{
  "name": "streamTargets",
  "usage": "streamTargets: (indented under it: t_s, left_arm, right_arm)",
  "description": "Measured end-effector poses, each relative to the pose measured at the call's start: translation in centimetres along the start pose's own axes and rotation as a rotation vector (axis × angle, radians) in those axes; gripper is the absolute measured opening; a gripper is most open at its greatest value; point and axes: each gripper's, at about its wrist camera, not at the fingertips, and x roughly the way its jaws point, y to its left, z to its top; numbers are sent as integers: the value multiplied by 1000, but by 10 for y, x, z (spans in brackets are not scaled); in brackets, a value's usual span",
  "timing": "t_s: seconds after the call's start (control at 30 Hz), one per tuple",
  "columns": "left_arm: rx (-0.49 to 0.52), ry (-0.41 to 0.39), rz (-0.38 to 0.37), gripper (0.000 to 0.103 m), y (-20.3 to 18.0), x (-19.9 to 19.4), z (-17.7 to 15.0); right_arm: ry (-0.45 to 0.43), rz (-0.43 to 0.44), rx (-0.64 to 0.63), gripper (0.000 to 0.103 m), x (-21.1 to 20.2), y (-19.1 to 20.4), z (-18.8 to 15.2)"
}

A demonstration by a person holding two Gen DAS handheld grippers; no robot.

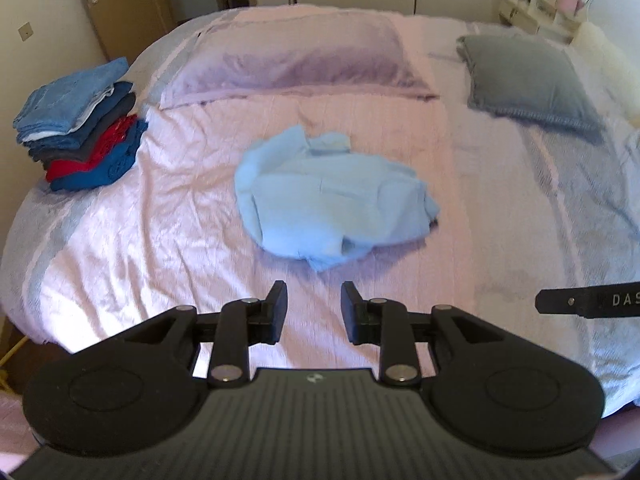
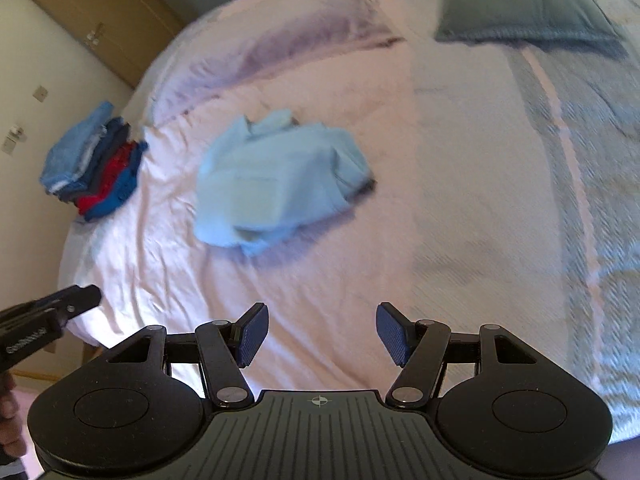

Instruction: Fold clothes

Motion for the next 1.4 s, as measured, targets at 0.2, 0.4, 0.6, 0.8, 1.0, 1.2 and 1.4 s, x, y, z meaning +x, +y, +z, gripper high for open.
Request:
streamTargets:
  t_s: [0.2, 0.4, 0.6, 0.8, 1.0, 1.2, 1.4]
  left_arm:
    - [-7, -1, 11, 25, -21, -13, -11]
    - [-19, -16, 26, 25, -21, -17, -7]
    - [-10, -19, 24, 26, -16, -5, 7]
    - [40, -14, -3, 26, -4, 17, 33]
    - [122, 9, -52, 26, 20, 47, 64]
    - [228, 49, -122, 30, 53, 87, 80]
    - [356, 87, -218, 31, 77, 133, 82]
  right_arm:
    - [9, 8, -23, 63, -9, -15, -9]
    - [-9, 22, -46, 63, -11, -17, -2]
    - [-13, 23, -23, 63, -1, -20, 10]
    - [-38, -13, 39, 63, 14, -21, 31]
    - [-53, -64, 134, 63, 32, -12, 45]
    - [-64, -135, 272, 63, 54, -2, 44]
    - [-72, -242, 399, 63, 70, 2, 27]
